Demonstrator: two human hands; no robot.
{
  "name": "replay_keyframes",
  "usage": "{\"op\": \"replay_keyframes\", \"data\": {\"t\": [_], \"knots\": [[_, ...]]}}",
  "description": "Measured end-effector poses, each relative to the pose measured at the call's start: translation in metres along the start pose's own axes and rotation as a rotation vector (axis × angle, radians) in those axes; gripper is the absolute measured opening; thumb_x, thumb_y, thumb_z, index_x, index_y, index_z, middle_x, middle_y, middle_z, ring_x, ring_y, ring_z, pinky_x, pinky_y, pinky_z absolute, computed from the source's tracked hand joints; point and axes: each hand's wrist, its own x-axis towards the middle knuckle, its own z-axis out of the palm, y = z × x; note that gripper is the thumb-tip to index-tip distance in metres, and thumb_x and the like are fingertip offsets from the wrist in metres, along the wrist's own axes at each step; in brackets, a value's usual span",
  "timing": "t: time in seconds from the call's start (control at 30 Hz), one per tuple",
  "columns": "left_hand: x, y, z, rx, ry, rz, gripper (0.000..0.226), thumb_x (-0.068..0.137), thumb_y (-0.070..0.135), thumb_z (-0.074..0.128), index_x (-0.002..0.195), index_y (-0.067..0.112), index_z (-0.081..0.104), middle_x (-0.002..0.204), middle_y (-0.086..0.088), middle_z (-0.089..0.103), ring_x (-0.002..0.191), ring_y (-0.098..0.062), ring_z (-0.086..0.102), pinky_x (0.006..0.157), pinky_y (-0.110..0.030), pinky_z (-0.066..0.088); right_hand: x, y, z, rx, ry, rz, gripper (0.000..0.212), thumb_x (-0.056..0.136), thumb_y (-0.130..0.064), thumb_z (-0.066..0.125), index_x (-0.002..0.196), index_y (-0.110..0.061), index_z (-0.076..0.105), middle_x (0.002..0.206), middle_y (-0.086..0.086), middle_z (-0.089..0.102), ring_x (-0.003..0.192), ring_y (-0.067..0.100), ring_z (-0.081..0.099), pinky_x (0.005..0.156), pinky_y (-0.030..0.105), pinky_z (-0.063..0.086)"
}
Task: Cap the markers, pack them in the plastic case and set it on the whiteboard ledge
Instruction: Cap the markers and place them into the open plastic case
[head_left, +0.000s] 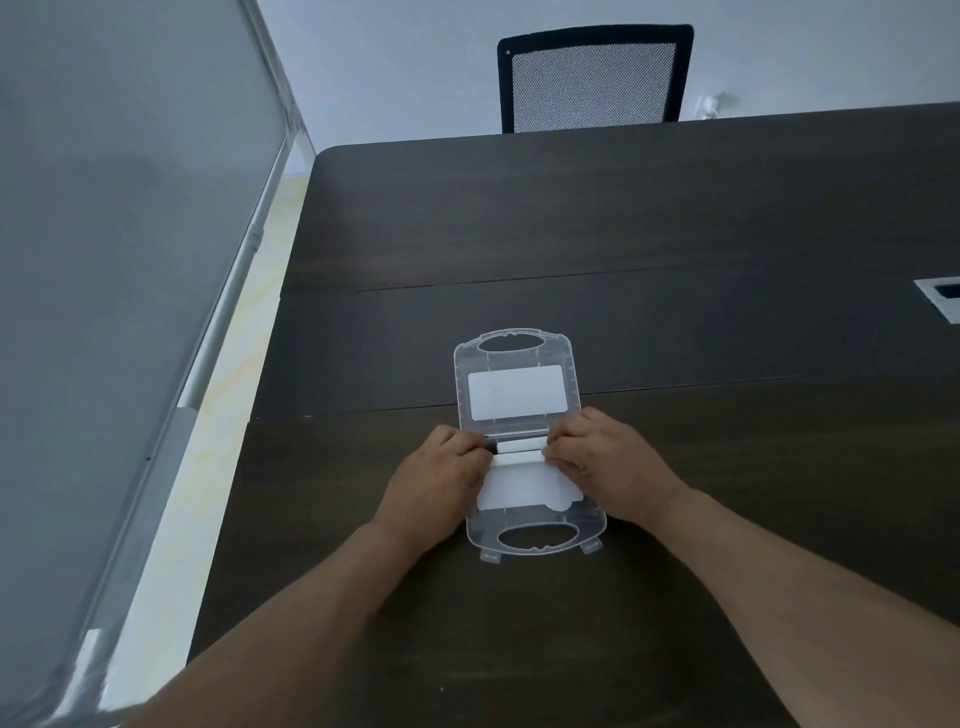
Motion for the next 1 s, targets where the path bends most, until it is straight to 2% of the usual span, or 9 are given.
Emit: {"op": "replay_keyframes", "data": {"t": [0.33, 0.43, 0.63, 0.83, 1.0], "knots": [[-0.0004, 0.0024, 0.0013, 0.005, -0.018, -0.002, 0.016, 0.081, 0.01, 0.07, 0.096, 0.011, 0.069, 0.106, -0.004, 0.067, 0.092, -0.024, 0.056, 0.059, -0.038, 0.057, 0.0006, 0.0006, 0.0022, 0.044, 0.02, 0.017, 0.007, 0.082, -0.013, 0.071, 0.088, -0.011, 0.075, 0.087, 0.002, 0.068, 0.079, 0.02, 0.057, 0.062, 0.03, 0.05], [0.0006, 0.0036, -0.0003, 0.027, -0.038, -0.005, 0.018, 0.081, 0.01, 0.069, 0.099, 0.012, 0.069, 0.107, -0.004, 0.066, 0.094, -0.024, 0.056, 0.061, -0.038, 0.058, 0.0017, 0.0011, 0.0005, 0.045, 0.007, 0.024, 0.008, 0.084, -0.014, 0.07, 0.09, -0.012, 0.075, 0.088, 0.002, 0.068, 0.079, 0.02, 0.057, 0.062, 0.033, 0.053], [0.0016, 0.0096, -0.0049, 0.061, -0.083, -0.012, 0.024, 0.086, 0.011, 0.063, 0.11, 0.013, 0.064, 0.117, -0.004, 0.062, 0.103, -0.024, 0.051, 0.074, -0.034, 0.054, -0.001, -0.0018, -0.003, 0.069, -0.007, 0.054, 0.012, 0.087, -0.016, 0.066, 0.095, -0.012, 0.074, 0.093, 0.001, 0.068, 0.083, 0.016, 0.057, 0.069, 0.032, 0.053], [0.0005, 0.0079, -0.0056, 0.086, -0.088, -0.017, 0.027, 0.084, 0.01, 0.065, 0.11, 0.013, 0.062, 0.121, -0.003, 0.06, 0.107, -0.024, 0.05, 0.073, -0.035, 0.055, 0.0, -0.0023, -0.005, 0.086, -0.038, 0.065, 0.017, 0.089, -0.017, 0.063, 0.101, -0.011, 0.073, 0.1, 0.003, 0.068, 0.09, 0.017, 0.057, 0.076, 0.031, 0.053], [0.0025, 0.0044, -0.0039, 0.092, 0.001, -0.018, 0.015, 0.082, 0.013, 0.068, 0.097, 0.013, 0.065, 0.104, -0.005, 0.066, 0.093, -0.024, 0.057, 0.066, -0.035, 0.056, -0.0031, -0.0011, -0.0033, 0.094, -0.01, 0.065, 0.017, 0.09, -0.018, 0.062, 0.1, -0.012, 0.073, 0.102, 0.001, 0.068, 0.091, 0.018, 0.056, 0.077, 0.033, 0.052]]}}
